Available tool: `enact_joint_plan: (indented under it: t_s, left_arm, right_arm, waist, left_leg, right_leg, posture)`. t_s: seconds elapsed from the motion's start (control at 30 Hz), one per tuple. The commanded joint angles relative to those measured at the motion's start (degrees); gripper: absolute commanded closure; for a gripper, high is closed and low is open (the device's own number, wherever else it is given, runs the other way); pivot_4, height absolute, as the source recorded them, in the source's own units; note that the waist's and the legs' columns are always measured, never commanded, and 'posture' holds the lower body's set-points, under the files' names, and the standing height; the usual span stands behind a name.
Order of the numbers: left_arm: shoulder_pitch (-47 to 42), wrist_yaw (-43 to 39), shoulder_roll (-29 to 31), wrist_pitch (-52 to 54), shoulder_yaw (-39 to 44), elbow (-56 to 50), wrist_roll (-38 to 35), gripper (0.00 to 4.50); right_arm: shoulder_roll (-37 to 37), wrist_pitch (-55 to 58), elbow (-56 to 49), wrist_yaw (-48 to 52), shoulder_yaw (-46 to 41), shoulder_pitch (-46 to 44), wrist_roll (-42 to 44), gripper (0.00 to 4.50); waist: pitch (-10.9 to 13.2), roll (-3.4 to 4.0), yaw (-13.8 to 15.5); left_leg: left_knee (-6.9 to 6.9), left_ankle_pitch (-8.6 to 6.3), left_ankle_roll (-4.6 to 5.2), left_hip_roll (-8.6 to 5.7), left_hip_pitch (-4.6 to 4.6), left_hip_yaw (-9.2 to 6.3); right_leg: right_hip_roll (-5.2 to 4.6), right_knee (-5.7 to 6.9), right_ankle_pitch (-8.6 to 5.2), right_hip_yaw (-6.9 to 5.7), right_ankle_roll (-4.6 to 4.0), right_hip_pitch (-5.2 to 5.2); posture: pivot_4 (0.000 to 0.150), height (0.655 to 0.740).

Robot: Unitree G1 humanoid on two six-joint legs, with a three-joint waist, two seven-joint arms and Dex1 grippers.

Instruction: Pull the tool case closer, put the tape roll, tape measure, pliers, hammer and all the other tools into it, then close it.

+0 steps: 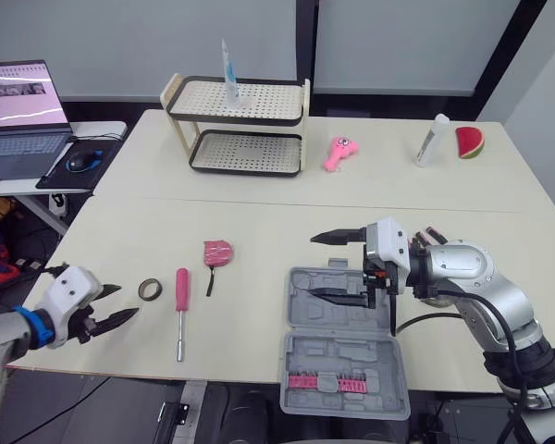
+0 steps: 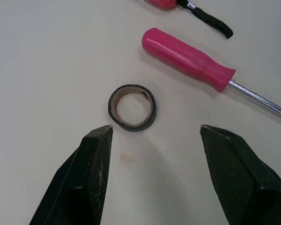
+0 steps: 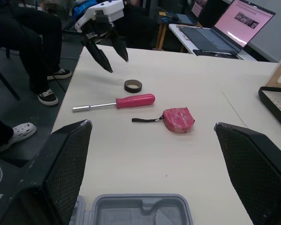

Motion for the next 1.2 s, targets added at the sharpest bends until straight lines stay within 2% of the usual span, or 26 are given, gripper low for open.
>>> enact_joint_plan:
  t_s: [0.03, 0.17, 0.27, 0.53, 0.73, 0.83, 0.97, 1.1, 1.2]
  left_arm:
    - [-3.2, 0.8, -0.5, -1.6, -2.4, 3.6, 1.8, 1.46]
    - [-7.1, 0.4, -2.2, -3.1, -5.8, 8.6, 3.3, 1.46]
    - [-9.0, 0.8, -3.2, -5.7, -8.0, 11.8, 5.0, 2.0]
    - [-12.3, 2.2, -3.6, -8.2, -9.6, 18.5, 6.3, 4.47]
    - [-14.2, -1.0, -2.0, -8.8, -7.5, 20.4, 3.1, 4.47]
    - [-13.4, -7.1, 1.5, -6.0, -6.5, 14.1, 0.3, 4.47]
    - [-16.1, -13.0, 6.1, -3.8, -9.1, 4.7, 0.1, 4.47]
    - [-23.3, -17.6, 4.1, 6.4, -13.7, -6.5, -3.4, 4.47]
    - [-28.7, -20.7, 0.3, 10.4, -21.0, -12.4, -2.2, 4.47]
  right_arm:
    - [-0.3, -0.6, -3.0, -1.1, -1.0, 0.7, 0.0, 0.0]
    - [-1.0, -0.3, -4.2, -2.2, -1.4, 1.8, -0.4, 0.0]
    - [-1.6, -0.2, -4.9, -2.8, -1.8, 2.7, -0.5, 0.0]
    - [-2.6, -0.1, -6.0, -3.9, -1.6, 3.7, -0.7, 0.0]
    - [-2.6, 0.1, -6.9, -3.6, -0.9, 4.2, -0.9, 0.0]
    - [-3.3, 0.5, -7.0, -3.1, -1.3, 4.1, -0.6, 0.0]
    - [-4.1, 1.8, -7.4, -2.7, -2.3, 4.1, 1.2, 0.0]
    - [-4.1, 1.0, -6.8, -4.4, -2.5, 4.5, -0.1, 0.0]
    - [-3.9, -1.6, -5.2, -6.4, -2.3, 6.2, -3.3, 0.0]
  waist:
    - [0.0, 0.0, -0.1]
    - [0.0, 0.02, -0.1]
    - [0.0, 0.01, 0.0]
    - [0.0, -0.02, 0.0]
    - [0.0, -0.02, -0.1]
    - [0.0, -0.11, -0.1]
    - [0.1, -0.12, 0.1]
    - [0.1, -0.08, 0.6]
    - [0.1, -0.08, 0.0]
  left_leg:
    - [-0.01, 0.02, -0.03, 0.01, 0.0, 0.02]
    - [-0.01, 0.03, -0.06, 0.07, 0.01, 0.08]
    - [0.03, 0.03, -0.06, 0.03, 0.01, 0.14]
    - [0.03, 0.1, -0.17, 0.04, 0.01, 0.14]
    - [0.03, 0.11, -0.19, 0.03, 0.01, 0.15]
    - [0.04, 0.11, -0.19, 0.05, -0.01, 0.13]
    - [0.05, 0.12, -0.21, 0.07, -0.03, 0.09]
    - [0.1, 0.1, -0.15, -0.12, -0.04, 0.08]
    - [0.11, 0.14, -0.21, -0.15, -0.03, 0.17]
  right_leg:
    - [0.0, 0.04, 0.0, 0.0, 0.0, -0.05]
    - [0.0, 0.17, 0.0, 0.01, 0.0, -0.14]
    - [0.02, 0.33, 0.0, 0.01, 0.0, -0.2]
    - [0.01, 0.34, 0.0, 0.02, 0.0, -0.21]
    - [0.01, 0.36, 0.0, 0.02, 0.0, -0.21]
    - [0.01, 0.36, 0.0, 0.01, 0.0, -0.24]
    - [0.0, 0.35, 0.0, 0.01, 0.0, -0.22]
    - [0.02, 0.33, -0.01, 0.01, 0.01, -0.12]
    - [0.02, 0.34, -0.01, 0.06, 0.02, -0.15]
  posture:
    - [0.15, 0.74]
    - [0.15, 0.74]
    - [0.15, 0.74]
    - [0.15, 0.74]
    - [0.15, 0.74]
    - [0.15, 0.74]
    - [0.15, 0.74]
    - [0.15, 0.74]
    - [0.15, 0.74]
